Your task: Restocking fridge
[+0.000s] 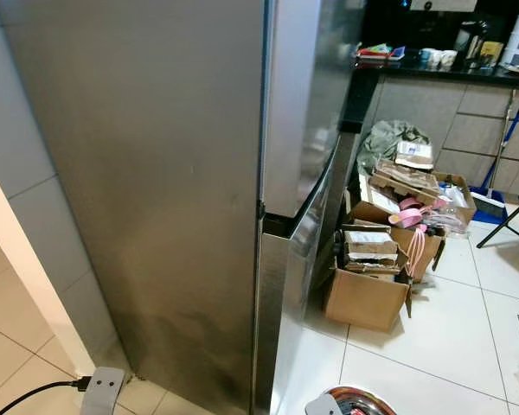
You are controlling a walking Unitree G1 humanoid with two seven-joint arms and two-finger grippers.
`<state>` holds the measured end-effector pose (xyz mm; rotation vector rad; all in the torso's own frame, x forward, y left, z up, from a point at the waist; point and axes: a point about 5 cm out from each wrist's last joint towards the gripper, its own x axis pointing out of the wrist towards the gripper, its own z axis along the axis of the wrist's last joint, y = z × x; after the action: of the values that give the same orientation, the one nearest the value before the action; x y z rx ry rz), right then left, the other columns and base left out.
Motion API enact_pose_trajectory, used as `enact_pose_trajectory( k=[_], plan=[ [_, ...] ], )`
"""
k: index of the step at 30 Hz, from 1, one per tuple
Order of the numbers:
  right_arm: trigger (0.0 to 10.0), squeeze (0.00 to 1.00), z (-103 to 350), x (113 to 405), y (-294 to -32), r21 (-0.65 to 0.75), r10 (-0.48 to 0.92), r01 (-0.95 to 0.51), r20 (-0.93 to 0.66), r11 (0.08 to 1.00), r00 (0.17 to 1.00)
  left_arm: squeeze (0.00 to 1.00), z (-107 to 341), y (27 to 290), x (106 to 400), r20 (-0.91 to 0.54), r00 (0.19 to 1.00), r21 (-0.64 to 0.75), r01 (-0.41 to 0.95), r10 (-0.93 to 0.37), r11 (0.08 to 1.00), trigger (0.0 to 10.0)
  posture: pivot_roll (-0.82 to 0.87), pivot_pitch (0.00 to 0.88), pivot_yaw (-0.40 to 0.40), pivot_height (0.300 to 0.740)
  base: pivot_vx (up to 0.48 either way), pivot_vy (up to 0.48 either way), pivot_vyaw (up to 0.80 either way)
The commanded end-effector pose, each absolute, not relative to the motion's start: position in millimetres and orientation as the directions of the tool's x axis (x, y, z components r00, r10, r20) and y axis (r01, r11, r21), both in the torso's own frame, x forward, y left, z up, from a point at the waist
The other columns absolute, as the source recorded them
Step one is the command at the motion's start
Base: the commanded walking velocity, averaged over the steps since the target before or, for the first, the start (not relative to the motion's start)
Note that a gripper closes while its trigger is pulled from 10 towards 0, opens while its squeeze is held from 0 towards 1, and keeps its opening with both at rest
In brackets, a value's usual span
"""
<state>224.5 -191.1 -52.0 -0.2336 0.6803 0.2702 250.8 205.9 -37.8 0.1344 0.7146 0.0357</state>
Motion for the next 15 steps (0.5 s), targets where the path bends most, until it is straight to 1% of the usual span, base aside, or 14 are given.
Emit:
enact_pose_trajectory(
  k=[1,5,8,15],
  plan=[
    [10.0,0.00,-52.6,223.1,-194.0,-0.131,0.153,-0.306,-0.647,0.943,0.747,0.00,-40.2,205.2,247.8,-0.661,0.746,0.139,0.022,0.076,0.990,10.0,-0.08,0.071,0.028,0.740,0.000,0.000,0.00],
    [10.0,0.00,-52.5,223.2,-194.7,-0.134,0.151,-0.307,-0.648,0.942,0.746,0.00,-39.3,204.0,249.0,-0.657,0.750,0.136,0.020,0.075,0.990,10.0,-0.08,0.074,0.026,0.740,0.000,0.000,0.00],
    [10.0,0.00,-52.5,223.0,-195.3,-0.135,0.150,-0.307,-0.649,0.942,0.746,0.00,-39.1,203.2,249.3,-0.656,0.751,0.136,0.019,0.076,0.990,10.0,-0.08,0.074,0.026,0.740,0.000,-0.360,0.00],
    [10.0,0.00,-52.4,222.7,-196.6,-0.138,0.148,-0.307,-0.649,0.942,0.746,0.00,-39.1,203.1,248.9,-0.655,0.752,0.132,0.010,0.080,0.991,10.0,-0.08,0.078,0.025,0.740,0.000,-0.480,0.00]
  ],
)
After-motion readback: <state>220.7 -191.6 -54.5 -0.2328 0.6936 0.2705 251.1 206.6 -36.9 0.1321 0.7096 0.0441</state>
